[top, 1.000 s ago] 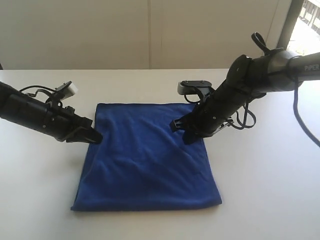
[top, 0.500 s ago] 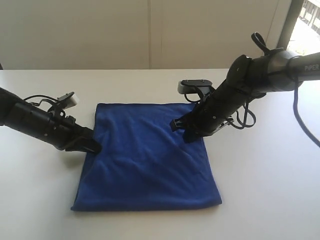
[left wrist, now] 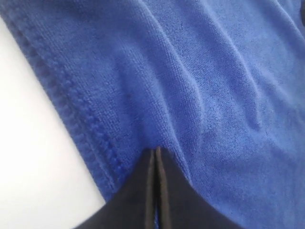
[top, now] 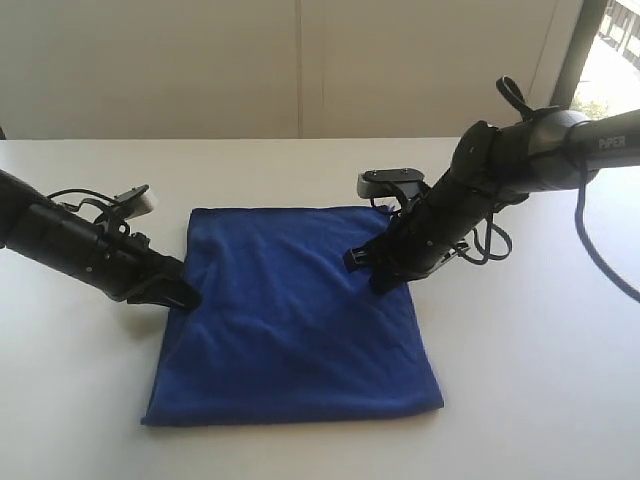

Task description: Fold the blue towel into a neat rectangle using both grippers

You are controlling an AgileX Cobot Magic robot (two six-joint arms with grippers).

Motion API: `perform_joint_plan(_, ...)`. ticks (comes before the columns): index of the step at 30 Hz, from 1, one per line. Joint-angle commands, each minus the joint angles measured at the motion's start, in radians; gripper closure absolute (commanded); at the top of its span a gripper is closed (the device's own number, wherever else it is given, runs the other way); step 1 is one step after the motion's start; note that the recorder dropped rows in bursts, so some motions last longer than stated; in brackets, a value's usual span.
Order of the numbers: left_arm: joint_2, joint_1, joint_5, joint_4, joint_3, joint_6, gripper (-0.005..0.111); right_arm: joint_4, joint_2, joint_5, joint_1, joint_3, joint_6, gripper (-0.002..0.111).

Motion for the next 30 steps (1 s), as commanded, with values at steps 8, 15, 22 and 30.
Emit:
perform_joint_plan(8, 0.004, 0.005, -0.015, 0.107, 0.007, -0.032, 0.107, -0.116, 0.017, 0.018, -0.012, 0.001, 0.042, 0.108)
perform_joint_plan(15, 0.004, 0.005, -0.013, 0.106, 0.007, -0.037, 0.107, -0.114, 0.017, 0.017, -0.016, 0.001, 0.042, 0.108)
perform_joint_plan(22, -0.047, 0.005, 0.025, 0.098, -0.034, -0.037, 0.107, -0.089, -0.019, 0.009, -0.016, -0.001, 0.029, 0.108)
perform_joint_plan(30, -0.198, 0.005, 0.138, 0.098, -0.131, 0.021, 0.107, -0.092, -0.185, 0.045, -0.016, -0.003, -0.096, 0.108)
